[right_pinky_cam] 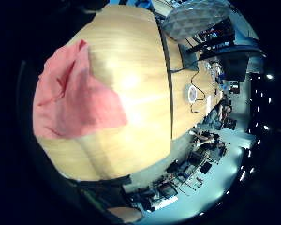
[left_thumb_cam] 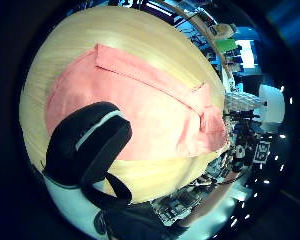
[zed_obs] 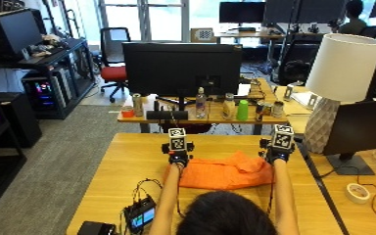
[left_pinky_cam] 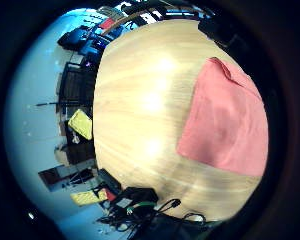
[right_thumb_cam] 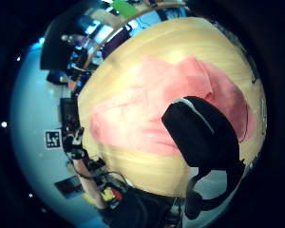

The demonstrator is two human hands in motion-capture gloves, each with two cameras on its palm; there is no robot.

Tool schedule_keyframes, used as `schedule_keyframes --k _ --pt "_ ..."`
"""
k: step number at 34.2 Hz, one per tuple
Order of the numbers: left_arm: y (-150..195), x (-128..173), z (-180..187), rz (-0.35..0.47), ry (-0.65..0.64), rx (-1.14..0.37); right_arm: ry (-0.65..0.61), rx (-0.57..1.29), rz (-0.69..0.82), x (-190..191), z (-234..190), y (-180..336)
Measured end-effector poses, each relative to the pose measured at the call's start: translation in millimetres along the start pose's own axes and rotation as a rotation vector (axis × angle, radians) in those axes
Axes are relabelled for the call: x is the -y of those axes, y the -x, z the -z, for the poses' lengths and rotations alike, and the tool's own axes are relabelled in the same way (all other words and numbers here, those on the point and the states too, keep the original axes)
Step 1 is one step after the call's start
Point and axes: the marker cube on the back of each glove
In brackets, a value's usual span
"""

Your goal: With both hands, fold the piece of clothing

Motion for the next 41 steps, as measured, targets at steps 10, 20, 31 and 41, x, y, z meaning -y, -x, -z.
schedule_keyframes --k 10,20,31,41 --pt "7.0 -5.7 7.7 -0.008 -0.053 0.002 0.192 0.084 -0.083 -16.9 -40.8 -53.4" --pt "7.8 5.5 -3.3 -0.005 -0.097 0.035 0.106 0.012 -0.235 1.1 -92.4 -61.7" --pt "3.4 0.1 -7.8 -0.016 -0.043 0.065 0.134 0.006 -0.042 -2.3 -112.9 -24.8" --pt "16.3 -10.4 5.0 -0.016 0.017 0.075 0.078 0.150 -0.059 -4.6 -87.7 -61.1"
